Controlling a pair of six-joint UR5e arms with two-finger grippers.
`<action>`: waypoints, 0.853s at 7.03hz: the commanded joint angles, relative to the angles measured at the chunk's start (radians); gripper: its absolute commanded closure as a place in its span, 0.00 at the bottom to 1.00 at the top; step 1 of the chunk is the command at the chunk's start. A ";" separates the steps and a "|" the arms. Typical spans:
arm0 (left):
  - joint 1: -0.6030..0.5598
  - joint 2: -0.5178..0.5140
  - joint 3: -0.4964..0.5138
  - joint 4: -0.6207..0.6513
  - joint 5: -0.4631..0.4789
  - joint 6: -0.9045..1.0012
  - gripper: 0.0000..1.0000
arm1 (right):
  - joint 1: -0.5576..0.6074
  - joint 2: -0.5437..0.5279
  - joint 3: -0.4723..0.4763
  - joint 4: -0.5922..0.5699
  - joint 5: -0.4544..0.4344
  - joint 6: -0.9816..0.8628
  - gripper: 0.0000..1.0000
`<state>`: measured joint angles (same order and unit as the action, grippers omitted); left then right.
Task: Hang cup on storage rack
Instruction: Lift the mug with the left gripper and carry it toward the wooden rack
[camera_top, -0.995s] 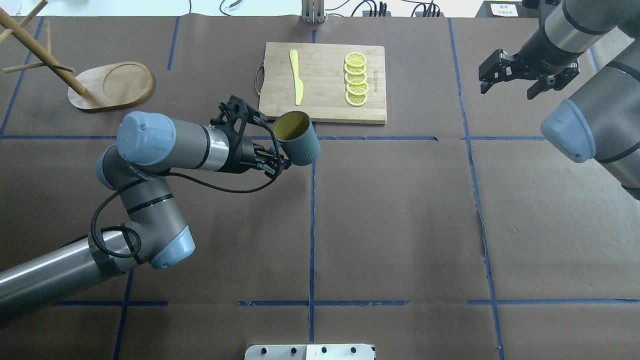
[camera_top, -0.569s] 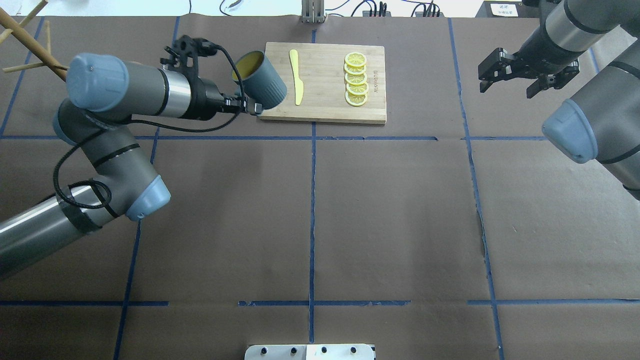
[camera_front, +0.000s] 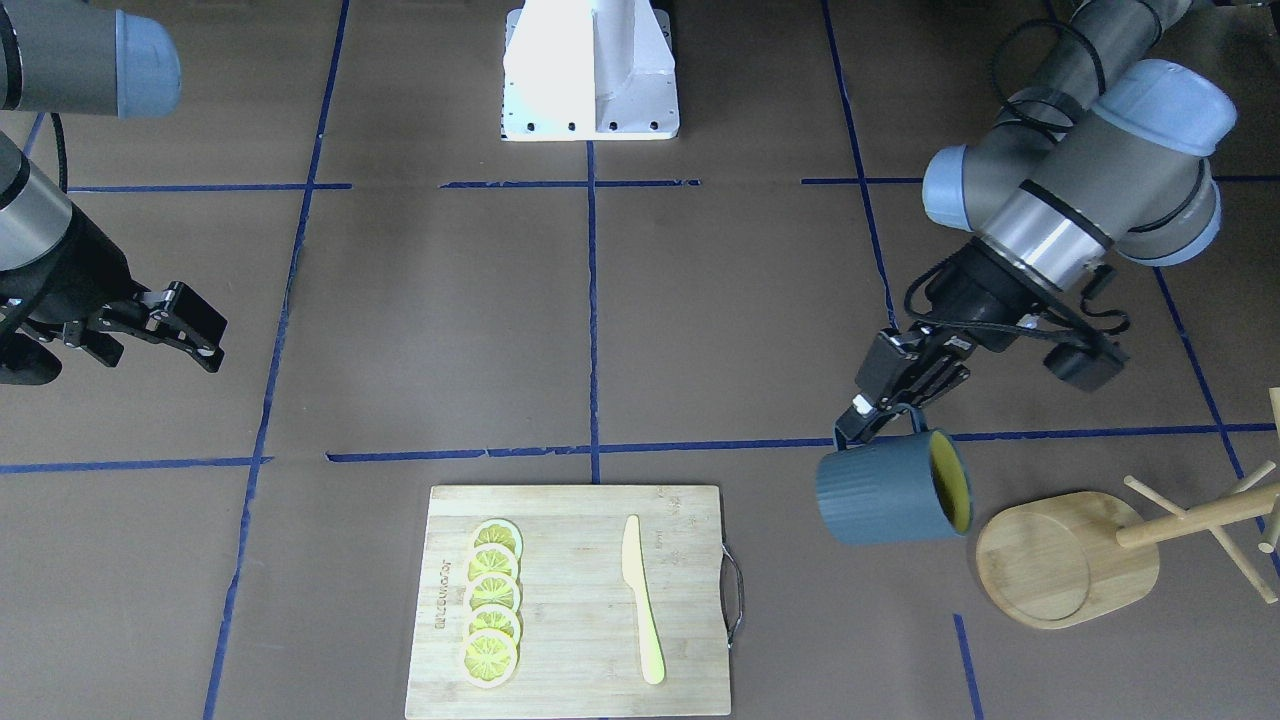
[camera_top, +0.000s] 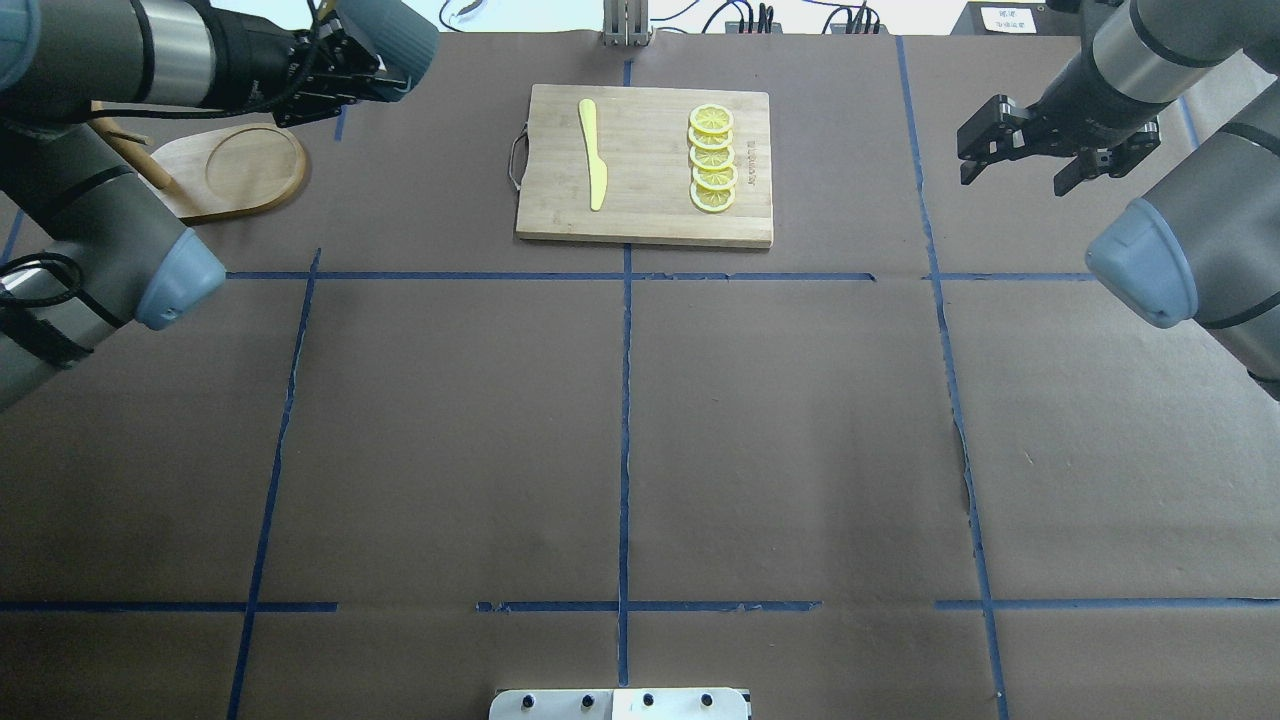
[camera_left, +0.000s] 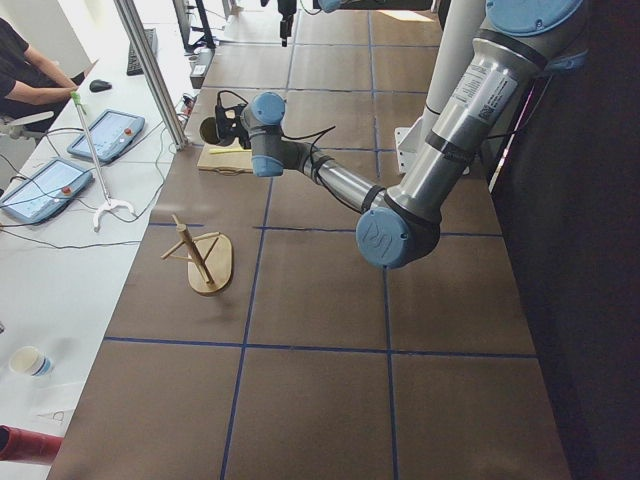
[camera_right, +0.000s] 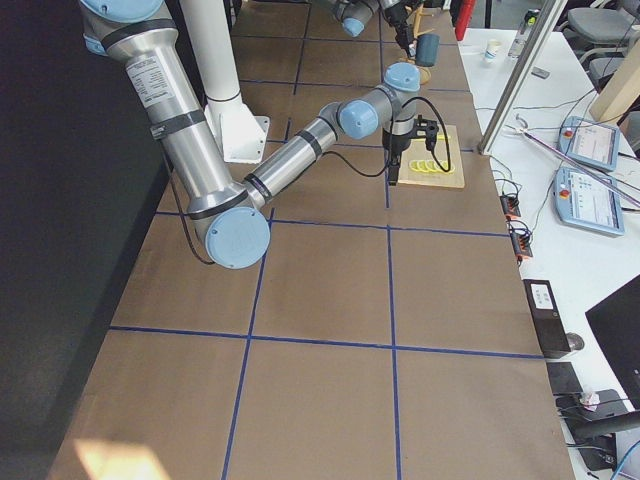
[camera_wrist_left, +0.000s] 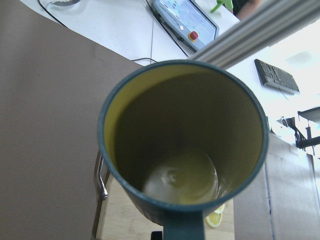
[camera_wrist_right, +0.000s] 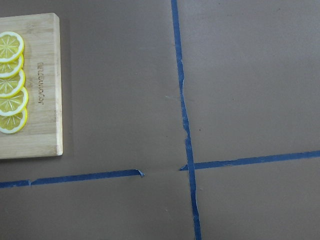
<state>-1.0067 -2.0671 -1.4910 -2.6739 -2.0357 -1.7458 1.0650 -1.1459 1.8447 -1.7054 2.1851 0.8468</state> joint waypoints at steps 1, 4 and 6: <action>-0.062 0.048 0.003 -0.130 0.003 -0.258 1.00 | 0.000 0.002 0.001 0.001 -0.001 0.000 0.00; -0.124 0.048 0.069 -0.203 0.124 -0.418 1.00 | 0.000 0.002 0.005 0.001 -0.005 0.001 0.00; -0.125 0.056 0.161 -0.386 0.262 -0.633 1.00 | 0.000 0.003 0.010 0.001 -0.008 0.002 0.00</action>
<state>-1.1295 -2.0158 -1.3776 -2.9721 -1.8447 -2.2718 1.0646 -1.1438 1.8523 -1.7043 2.1787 0.8481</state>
